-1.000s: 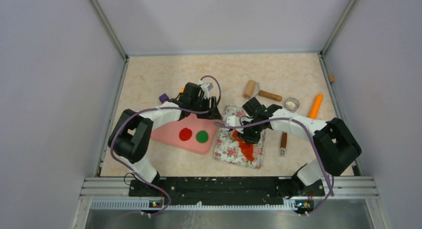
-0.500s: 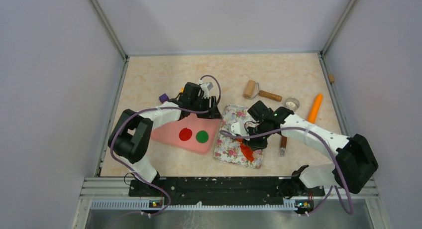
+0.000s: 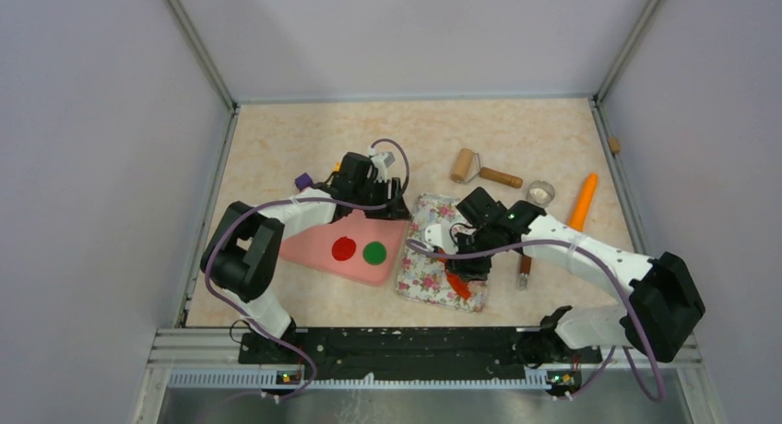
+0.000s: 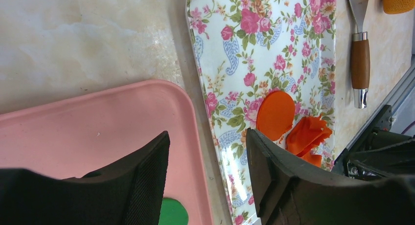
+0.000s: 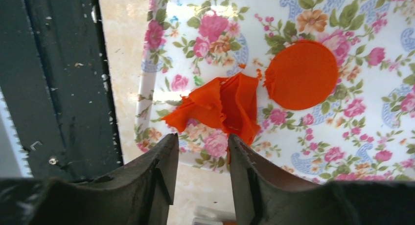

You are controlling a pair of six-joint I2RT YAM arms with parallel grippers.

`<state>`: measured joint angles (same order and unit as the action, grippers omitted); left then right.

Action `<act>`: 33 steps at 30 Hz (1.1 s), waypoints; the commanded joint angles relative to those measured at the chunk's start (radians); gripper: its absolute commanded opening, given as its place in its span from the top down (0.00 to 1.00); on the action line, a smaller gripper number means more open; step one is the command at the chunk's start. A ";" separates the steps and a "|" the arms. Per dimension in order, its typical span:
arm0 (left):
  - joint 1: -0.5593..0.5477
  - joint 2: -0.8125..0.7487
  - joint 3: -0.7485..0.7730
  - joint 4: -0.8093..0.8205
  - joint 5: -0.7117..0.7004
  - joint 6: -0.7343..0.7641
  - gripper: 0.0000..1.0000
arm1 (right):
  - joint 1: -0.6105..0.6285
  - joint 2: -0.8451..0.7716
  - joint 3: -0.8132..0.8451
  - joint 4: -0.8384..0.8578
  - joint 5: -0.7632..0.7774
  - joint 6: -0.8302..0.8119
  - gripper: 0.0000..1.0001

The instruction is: Roll out the dumpling wrappers from the dough

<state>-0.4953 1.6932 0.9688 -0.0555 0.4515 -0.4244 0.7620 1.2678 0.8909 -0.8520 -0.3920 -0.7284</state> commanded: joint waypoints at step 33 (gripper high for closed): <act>0.036 -0.060 -0.030 0.035 -0.022 0.022 0.36 | 0.018 0.140 -0.018 -0.020 0.000 -0.301 0.77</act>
<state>-0.4652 1.6558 0.9401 -0.0589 0.4294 -0.4011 0.7471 1.4979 0.8661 -0.8013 -0.3481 -1.0363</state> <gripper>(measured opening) 0.635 0.247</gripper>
